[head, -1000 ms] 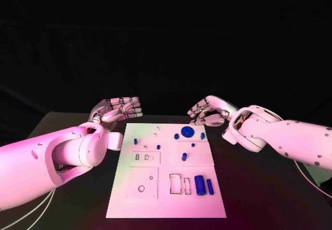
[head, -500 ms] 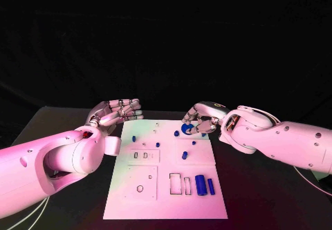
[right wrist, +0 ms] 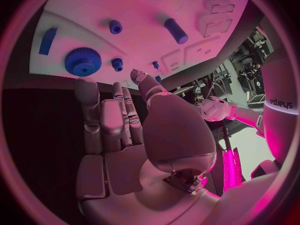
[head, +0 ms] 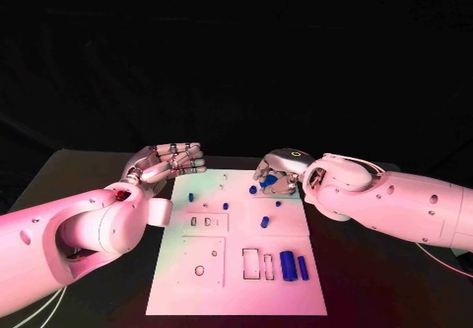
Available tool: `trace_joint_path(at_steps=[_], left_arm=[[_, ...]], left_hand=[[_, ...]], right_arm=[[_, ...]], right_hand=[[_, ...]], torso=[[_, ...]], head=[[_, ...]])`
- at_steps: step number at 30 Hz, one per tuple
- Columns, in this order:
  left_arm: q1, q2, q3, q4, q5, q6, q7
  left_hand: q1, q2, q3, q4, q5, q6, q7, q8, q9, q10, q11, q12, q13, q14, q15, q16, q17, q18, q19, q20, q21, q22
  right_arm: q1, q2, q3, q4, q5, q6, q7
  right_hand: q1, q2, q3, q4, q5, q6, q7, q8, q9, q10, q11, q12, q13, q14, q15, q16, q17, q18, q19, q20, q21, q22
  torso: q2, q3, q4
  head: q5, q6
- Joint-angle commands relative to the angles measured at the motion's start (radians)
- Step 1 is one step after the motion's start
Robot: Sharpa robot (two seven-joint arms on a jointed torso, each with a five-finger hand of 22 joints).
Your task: Assemble the parts on the task board
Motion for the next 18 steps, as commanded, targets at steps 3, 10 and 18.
trace_joint_path(at_steps=[3,10,18], left_arm=[[0.006,-0.004,0.001,0.011,-0.011,0.023,0.002],[0.014,-0.008,0.001,0.02,-0.011,0.025,0.0],[0.019,-0.011,0.002,0.026,-0.011,0.028,-0.002]], left_hand=[[0.006,-0.005,0.0,-0.004,-0.001,0.008,-0.001,-0.003,-0.001,0.008,0.001,-0.007,-0.001,0.008,0.002,-0.001,0.001,0.005,0.006,0.001,0.002,0.002],[0.005,-0.005,0.0,-0.003,-0.001,0.008,-0.001,-0.004,-0.001,0.007,0.002,-0.009,-0.001,0.008,0.002,-0.003,0.001,0.005,0.007,0.0,0.004,0.002],[0.005,-0.005,0.0,-0.003,-0.001,0.008,0.0,-0.005,-0.001,0.007,0.002,-0.01,-0.001,0.007,0.003,-0.004,0.001,0.005,0.007,-0.001,0.004,0.003]], right_arm=[[0.001,0.017,0.0,-0.01,-0.081,0.038,-0.06],[0.002,0.042,0.0,-0.031,-0.1,0.071,-0.077],[0.002,0.06,0.0,-0.057,-0.118,0.088,-0.084]], right_hand=[[0.002,-0.002,0.02,0.007,0.001,0.007,0.001,-0.004,0.002,-0.003,0.003,-0.005,0.003,0.045,0.003,0.073,0.081,-0.021,0.036,0.001,0.086,0.117],[0.0,-0.005,0.028,0.012,-0.002,0.012,0.002,-0.003,0.003,-0.009,0.005,-0.007,0.003,0.038,0.004,0.072,0.069,-0.018,0.023,0.002,0.084,0.109],[0.0,-0.003,0.033,0.014,0.001,0.014,0.003,-0.002,0.003,-0.013,0.006,-0.008,0.002,0.037,0.005,0.082,0.082,-0.02,0.025,0.003,0.094,0.125]], torso=[[0.01,-0.0028,0.0058],[0.018,-0.0055,0.0085],[0.024,-0.007,0.0105]], head=[[-0.005,-0.001],[-0.006,-0.004],[-0.01,-0.004]])
